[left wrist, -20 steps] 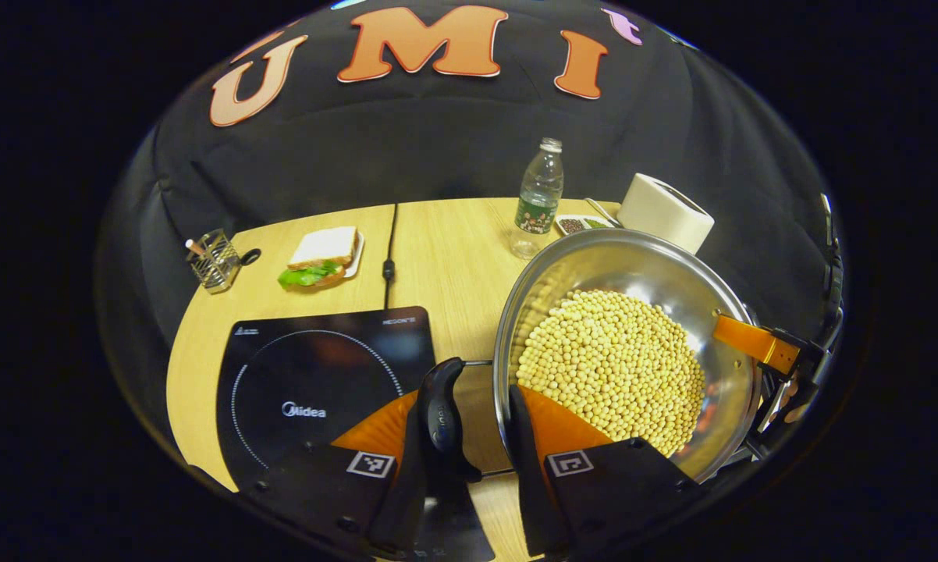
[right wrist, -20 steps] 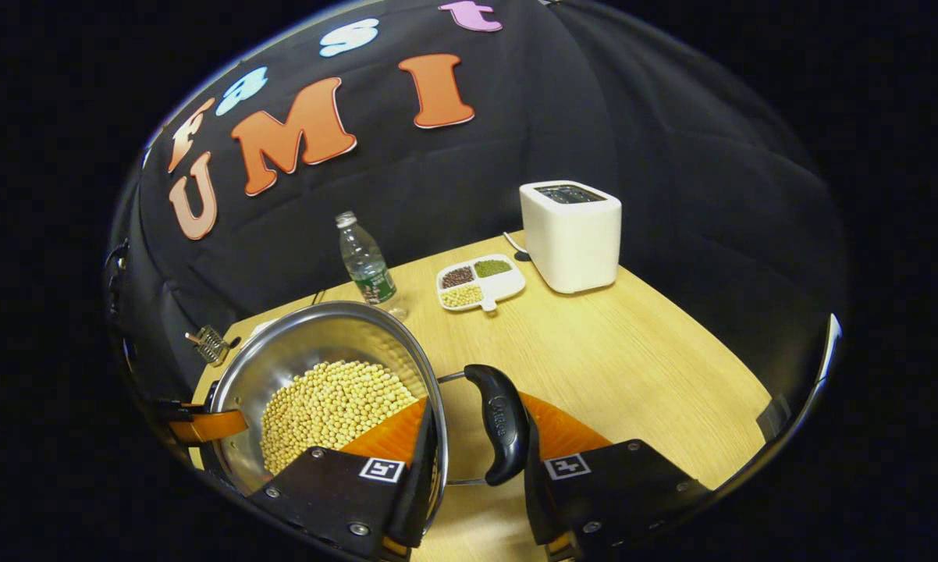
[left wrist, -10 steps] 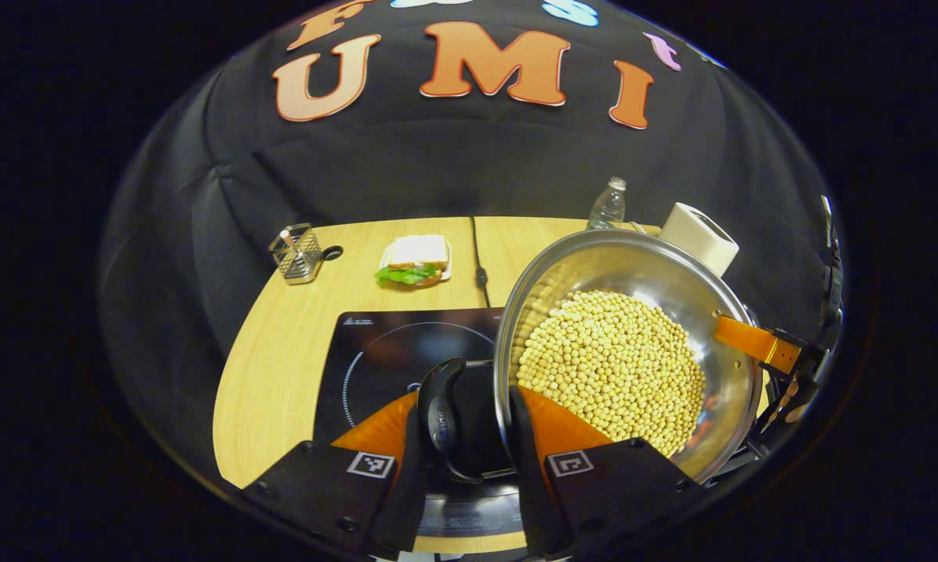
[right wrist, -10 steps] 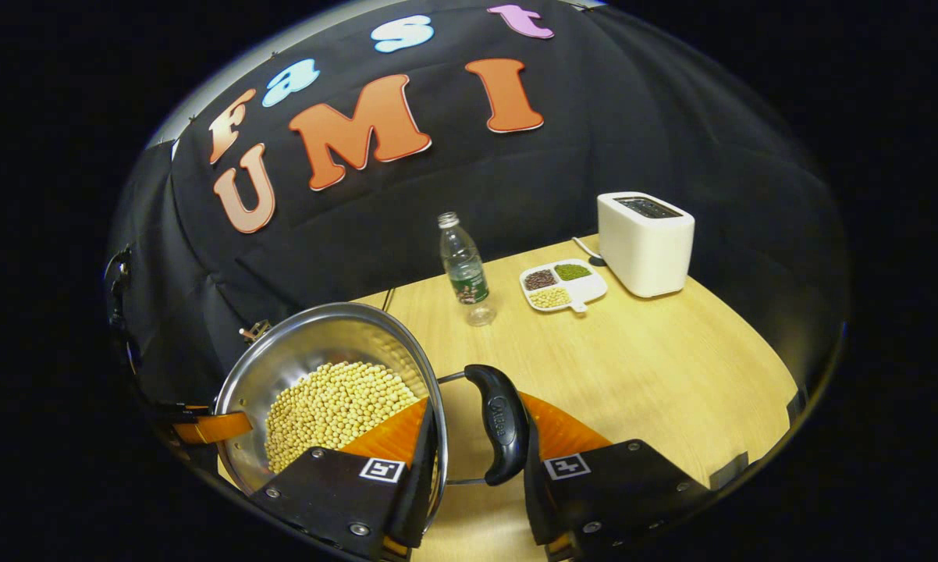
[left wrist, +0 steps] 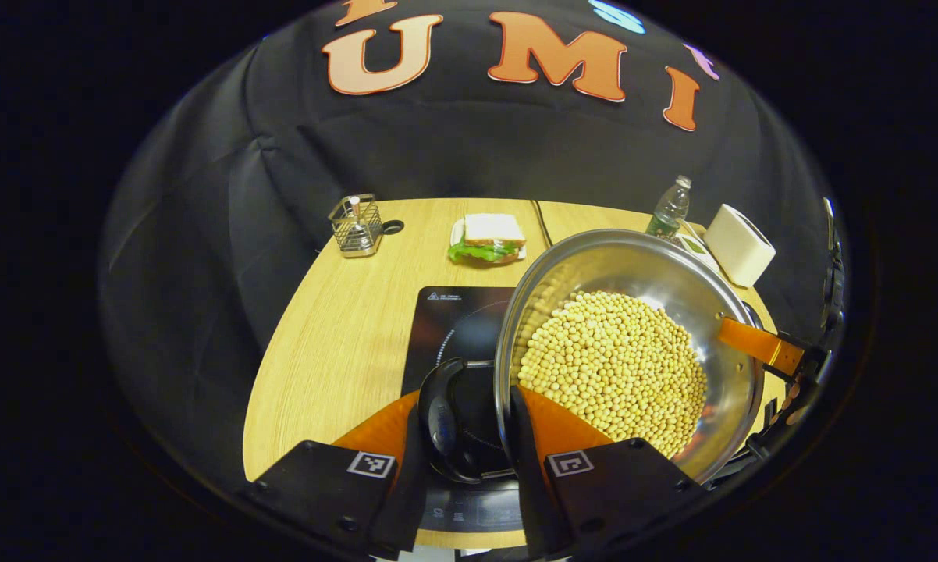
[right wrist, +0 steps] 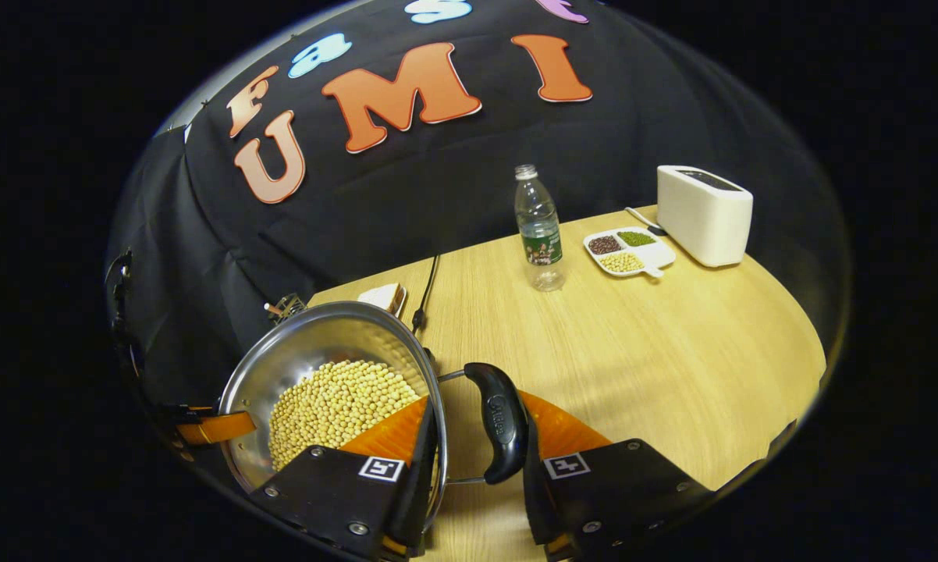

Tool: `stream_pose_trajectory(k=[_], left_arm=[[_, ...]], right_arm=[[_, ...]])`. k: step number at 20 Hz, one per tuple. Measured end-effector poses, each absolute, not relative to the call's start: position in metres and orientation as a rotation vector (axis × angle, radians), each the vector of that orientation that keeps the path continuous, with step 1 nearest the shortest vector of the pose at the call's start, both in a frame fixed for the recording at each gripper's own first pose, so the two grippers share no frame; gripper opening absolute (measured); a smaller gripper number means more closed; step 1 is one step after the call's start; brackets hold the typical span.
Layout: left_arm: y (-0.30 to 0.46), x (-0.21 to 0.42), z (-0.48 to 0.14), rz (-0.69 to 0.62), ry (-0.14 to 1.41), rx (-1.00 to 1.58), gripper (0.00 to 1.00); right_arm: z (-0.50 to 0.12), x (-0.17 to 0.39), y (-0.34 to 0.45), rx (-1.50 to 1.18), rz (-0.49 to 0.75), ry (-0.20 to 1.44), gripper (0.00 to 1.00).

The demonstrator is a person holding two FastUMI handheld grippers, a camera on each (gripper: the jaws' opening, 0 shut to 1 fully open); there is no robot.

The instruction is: First push the handle of the pot to place it horizontally, then grasp the pot with both hands and set it on the induction cooktop.

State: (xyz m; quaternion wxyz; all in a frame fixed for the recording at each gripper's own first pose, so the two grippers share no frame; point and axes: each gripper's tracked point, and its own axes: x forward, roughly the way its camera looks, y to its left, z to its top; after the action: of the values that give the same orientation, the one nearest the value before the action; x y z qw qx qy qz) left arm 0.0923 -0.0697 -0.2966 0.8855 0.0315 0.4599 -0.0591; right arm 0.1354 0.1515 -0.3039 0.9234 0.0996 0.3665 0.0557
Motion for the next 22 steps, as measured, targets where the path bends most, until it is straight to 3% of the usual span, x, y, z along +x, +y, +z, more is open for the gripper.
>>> stream_pose_trajectory(k=[9, 13, 14, 15, 16, 18, 22], left_arm=[[-0.059, 0.109, -0.33, -0.128, 0.982, 0.04, 0.57], [-0.057, 0.11, -0.336, -0.096, 0.986, 0.031, 0.59], [-0.057, 0.117, -0.33, -0.075, 0.956, 0.036, 0.68], [-0.055, 0.121, -0.316, -0.052, 0.916, 0.052, 0.7], [-0.053, 0.125, -0.3, -0.033, 0.863, 0.079, 0.79], [-0.06, 0.132, -0.253, -0.022, 0.755, 0.108, 0.98], [-0.112, 0.133, -0.157, -0.079, 0.543, 0.051, 0.98]], right_arm=[[-0.336, 0.141, 0.171, 0.197, 0.101, 0.798, 0.51], [-0.331, 0.142, 0.171, 0.181, 0.115, 0.767, 0.59], [-0.318, 0.144, 0.17, 0.186, 0.12, 0.735, 0.65], [-0.307, 0.147, 0.166, 0.173, 0.127, 0.709, 0.7], [-0.293, 0.149, 0.16, 0.149, 0.133, 0.676, 0.83], [-0.255, 0.149, 0.143, 0.097, 0.138, 0.598, 0.95], [-0.172, 0.141, 0.097, 0.025, 0.131, 0.427, 0.95]])
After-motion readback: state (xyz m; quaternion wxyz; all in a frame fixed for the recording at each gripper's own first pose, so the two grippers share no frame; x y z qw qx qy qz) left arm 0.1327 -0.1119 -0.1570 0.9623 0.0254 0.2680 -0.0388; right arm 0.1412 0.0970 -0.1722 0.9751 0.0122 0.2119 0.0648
